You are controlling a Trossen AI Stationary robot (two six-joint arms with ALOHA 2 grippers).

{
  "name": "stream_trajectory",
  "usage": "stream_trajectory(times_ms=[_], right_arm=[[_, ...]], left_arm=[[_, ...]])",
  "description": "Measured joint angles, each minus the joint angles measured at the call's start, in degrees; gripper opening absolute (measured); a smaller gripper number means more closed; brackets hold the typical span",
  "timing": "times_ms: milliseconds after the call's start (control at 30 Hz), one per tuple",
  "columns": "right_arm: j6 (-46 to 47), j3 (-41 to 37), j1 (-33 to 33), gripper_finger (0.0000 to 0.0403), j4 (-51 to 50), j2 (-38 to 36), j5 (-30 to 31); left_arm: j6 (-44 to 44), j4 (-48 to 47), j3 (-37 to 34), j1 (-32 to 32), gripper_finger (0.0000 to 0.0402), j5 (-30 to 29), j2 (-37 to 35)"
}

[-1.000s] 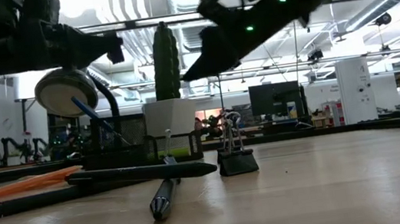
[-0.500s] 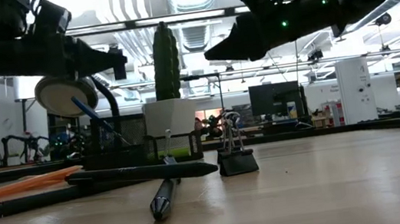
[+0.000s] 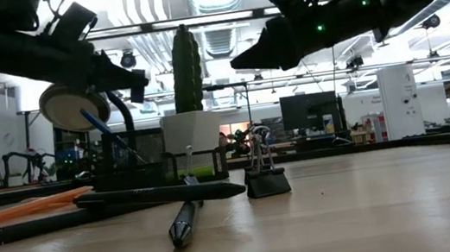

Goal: Pick and place office supplies into organizer
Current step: Put the blue eraser into the black desk organizer

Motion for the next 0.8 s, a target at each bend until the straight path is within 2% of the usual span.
stream_trajectory(times_ms=[267, 500, 800], right_arm=[[0.0, -0.7, 0.0, 0.0048, -0.1, 0.1, 0.0], [-0.6, -1.0, 0.0, 0.0048, -0.1, 0.1, 0.1], [-0.9, -1.5, -0.2, 0.0048, 0.0, 0.1, 0.2]], left_arm=[[-0.1, -1.7, 0.3, -3.5, 0.0008, -7.2, 1.7], [-0.4, -2.0, 0.3, -4.2, 0.0008, -7.9, 2.0], [-2.9, -5.2, 0.3, -4.2, 0.0008, -9.8, 6.3]])
